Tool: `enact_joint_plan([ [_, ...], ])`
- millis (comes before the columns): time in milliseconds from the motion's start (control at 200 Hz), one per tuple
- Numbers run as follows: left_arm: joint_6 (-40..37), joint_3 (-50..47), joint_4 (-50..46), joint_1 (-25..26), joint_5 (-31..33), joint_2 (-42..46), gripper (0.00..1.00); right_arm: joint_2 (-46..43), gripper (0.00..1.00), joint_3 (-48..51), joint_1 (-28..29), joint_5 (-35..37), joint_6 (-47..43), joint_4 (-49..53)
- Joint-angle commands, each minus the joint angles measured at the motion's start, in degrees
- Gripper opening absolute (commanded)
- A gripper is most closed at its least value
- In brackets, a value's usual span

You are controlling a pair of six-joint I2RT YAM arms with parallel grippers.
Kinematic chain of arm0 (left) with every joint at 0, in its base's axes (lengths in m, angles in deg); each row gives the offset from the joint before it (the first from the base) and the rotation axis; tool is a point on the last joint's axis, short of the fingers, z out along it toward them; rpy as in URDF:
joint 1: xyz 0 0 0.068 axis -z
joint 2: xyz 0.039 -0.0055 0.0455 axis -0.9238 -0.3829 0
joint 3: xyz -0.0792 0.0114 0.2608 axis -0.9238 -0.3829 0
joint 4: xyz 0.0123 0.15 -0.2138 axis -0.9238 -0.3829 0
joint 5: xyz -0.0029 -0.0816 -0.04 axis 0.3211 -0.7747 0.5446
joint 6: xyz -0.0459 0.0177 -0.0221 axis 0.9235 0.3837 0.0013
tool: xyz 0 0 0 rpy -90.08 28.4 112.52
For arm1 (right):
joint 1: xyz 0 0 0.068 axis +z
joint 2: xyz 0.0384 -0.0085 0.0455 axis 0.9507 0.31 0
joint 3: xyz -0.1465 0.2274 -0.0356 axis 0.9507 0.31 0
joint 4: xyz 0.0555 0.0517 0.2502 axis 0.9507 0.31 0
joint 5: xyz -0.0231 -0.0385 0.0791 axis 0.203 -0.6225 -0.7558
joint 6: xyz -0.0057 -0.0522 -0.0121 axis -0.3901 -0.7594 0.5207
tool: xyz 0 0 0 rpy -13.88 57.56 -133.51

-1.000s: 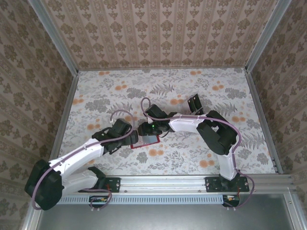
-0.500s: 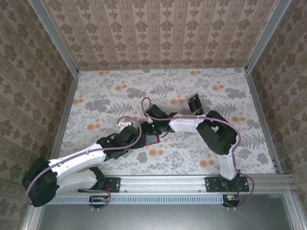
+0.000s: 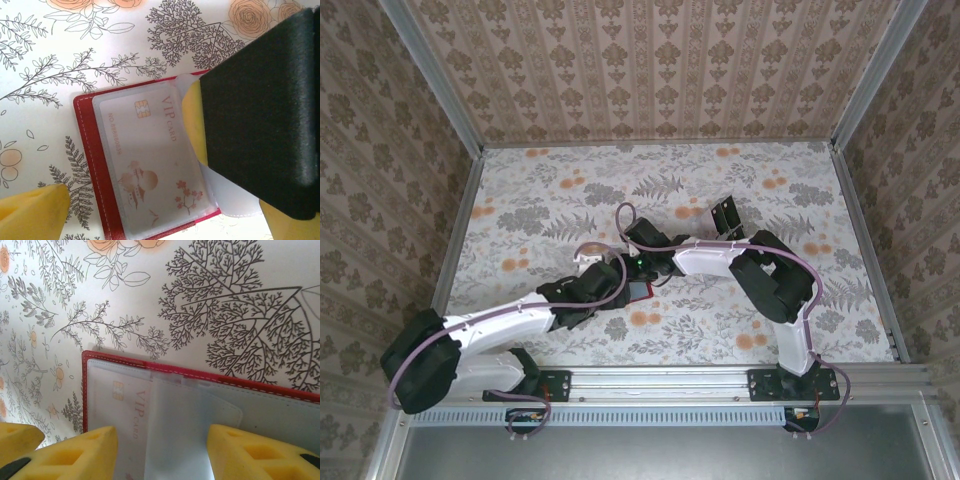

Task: Put the credit cards into the card holder

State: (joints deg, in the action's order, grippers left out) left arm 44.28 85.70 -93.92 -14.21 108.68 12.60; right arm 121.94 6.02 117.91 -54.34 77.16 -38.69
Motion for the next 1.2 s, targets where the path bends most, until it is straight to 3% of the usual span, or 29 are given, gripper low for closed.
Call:
enact_joint_plan([
  [0, -0.6, 1.1, 2.1, 0.5, 1.9, -2.4, 1.00, 1.1, 0.53, 0.9, 0.7, -1.4, 1.1, 1.2],
  [850, 3.2, -5.1, 4.2, 0.5, 2.0, -5.6, 1.00, -2.1, 0.54, -1.4, -2.0, -2.7, 2.3, 1.0],
  [1195, 3.2, -5.3, 4.2, 0.5, 2.2, -5.4, 1.00, -6.3, 0.54, 3.8, -3.4, -1.1, 2.6, -0.1],
])
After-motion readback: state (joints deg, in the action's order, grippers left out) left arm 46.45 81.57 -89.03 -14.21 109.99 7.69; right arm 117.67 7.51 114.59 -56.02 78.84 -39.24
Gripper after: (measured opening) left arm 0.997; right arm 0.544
